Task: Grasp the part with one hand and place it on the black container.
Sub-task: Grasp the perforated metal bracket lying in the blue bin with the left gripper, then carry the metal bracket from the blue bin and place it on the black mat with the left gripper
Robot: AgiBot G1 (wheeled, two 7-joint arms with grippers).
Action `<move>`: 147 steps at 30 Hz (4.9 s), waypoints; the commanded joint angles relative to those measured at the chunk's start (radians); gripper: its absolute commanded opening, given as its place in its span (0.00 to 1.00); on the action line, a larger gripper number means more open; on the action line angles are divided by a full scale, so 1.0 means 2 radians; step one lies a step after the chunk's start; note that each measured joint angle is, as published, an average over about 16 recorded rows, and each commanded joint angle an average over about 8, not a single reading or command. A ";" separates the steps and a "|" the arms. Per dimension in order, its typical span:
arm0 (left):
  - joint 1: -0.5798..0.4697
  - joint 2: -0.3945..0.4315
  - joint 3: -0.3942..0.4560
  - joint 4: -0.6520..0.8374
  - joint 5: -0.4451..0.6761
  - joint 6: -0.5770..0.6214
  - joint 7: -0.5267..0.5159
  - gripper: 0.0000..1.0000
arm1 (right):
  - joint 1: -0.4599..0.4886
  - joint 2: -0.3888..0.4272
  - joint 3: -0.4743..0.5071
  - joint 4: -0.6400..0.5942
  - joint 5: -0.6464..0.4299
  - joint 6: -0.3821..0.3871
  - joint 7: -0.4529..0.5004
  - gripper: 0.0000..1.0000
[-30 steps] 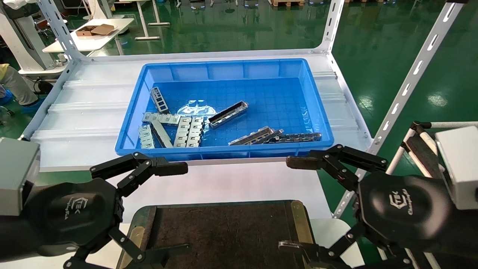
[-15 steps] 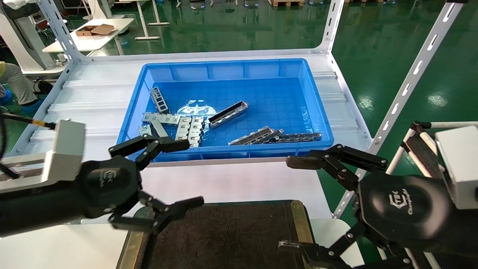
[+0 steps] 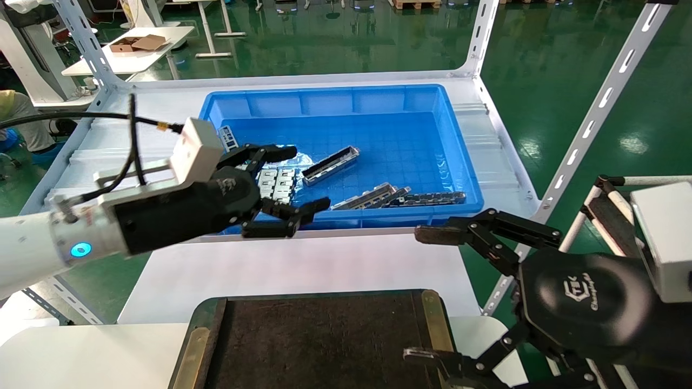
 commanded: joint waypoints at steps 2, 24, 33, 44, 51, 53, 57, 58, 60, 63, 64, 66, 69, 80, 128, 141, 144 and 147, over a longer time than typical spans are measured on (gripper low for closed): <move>-0.023 0.024 0.009 0.040 0.018 -0.012 0.012 1.00 | 0.000 0.000 0.000 0.000 0.000 0.000 0.000 1.00; -0.157 0.183 0.034 0.369 0.081 -0.111 0.157 1.00 | 0.000 0.000 -0.001 0.000 0.001 0.000 0.000 1.00; -0.178 0.214 0.035 0.434 0.083 -0.147 0.185 1.00 | 0.000 0.001 -0.001 0.000 0.001 0.001 -0.001 1.00; -0.174 0.221 0.039 0.445 0.077 -0.173 0.186 0.48 | 0.000 0.001 -0.002 0.000 0.001 0.001 -0.001 0.64; -0.169 0.221 0.044 0.443 0.073 -0.184 0.179 0.00 | 0.000 0.001 -0.002 0.000 0.001 0.001 -0.001 0.00; -0.167 0.221 0.045 0.443 0.071 -0.187 0.177 0.00 | 0.000 0.001 -0.002 0.000 0.001 0.001 -0.001 0.00; -0.165 0.221 0.048 0.442 0.069 -0.194 0.174 0.00 | 0.000 0.001 -0.002 0.000 0.001 0.001 -0.001 0.00; -0.164 0.221 0.048 0.442 0.068 -0.195 0.173 0.00 | 0.000 0.001 -0.002 0.000 0.001 0.001 -0.001 0.00; -0.163 0.221 0.050 0.441 0.067 -0.197 0.172 0.00 | 0.000 0.001 -0.002 0.000 0.001 0.001 -0.001 0.00; -0.161 0.221 0.052 0.440 0.065 -0.198 0.171 0.00 | 0.000 0.001 -0.002 0.000 0.002 0.001 -0.001 0.00; -0.161 0.221 0.052 0.440 0.064 -0.199 0.170 0.00 | 0.000 0.001 -0.002 0.000 0.002 0.001 -0.001 0.00; -0.160 0.221 0.054 0.439 0.063 -0.200 0.169 0.00 | 0.001 0.001 -0.002 0.000 0.002 0.001 -0.001 0.00; -0.158 0.221 0.056 0.439 0.061 -0.201 0.169 0.00 | 0.001 0.001 -0.002 0.000 0.002 0.001 -0.001 0.00; -0.156 0.220 0.062 0.440 0.054 -0.203 0.165 0.00 | 0.001 0.001 -0.003 0.000 0.002 0.001 -0.001 0.00; -0.149 0.115 0.043 0.400 -0.014 0.195 0.137 0.00 | 0.001 0.002 -0.004 0.000 0.003 0.002 -0.002 0.00; 0.003 0.107 0.057 0.271 -0.028 0.218 0.088 0.00 | 0.001 0.002 -0.005 0.000 0.003 0.002 -0.002 0.00; 0.041 0.105 0.057 0.238 -0.034 0.198 0.074 0.00 | 0.001 0.002 -0.005 0.000 0.003 0.002 -0.002 0.00; 0.077 0.104 0.055 0.211 -0.038 0.166 0.061 0.00 | 0.001 0.002 -0.005 0.000 0.003 0.002 -0.002 0.00</move>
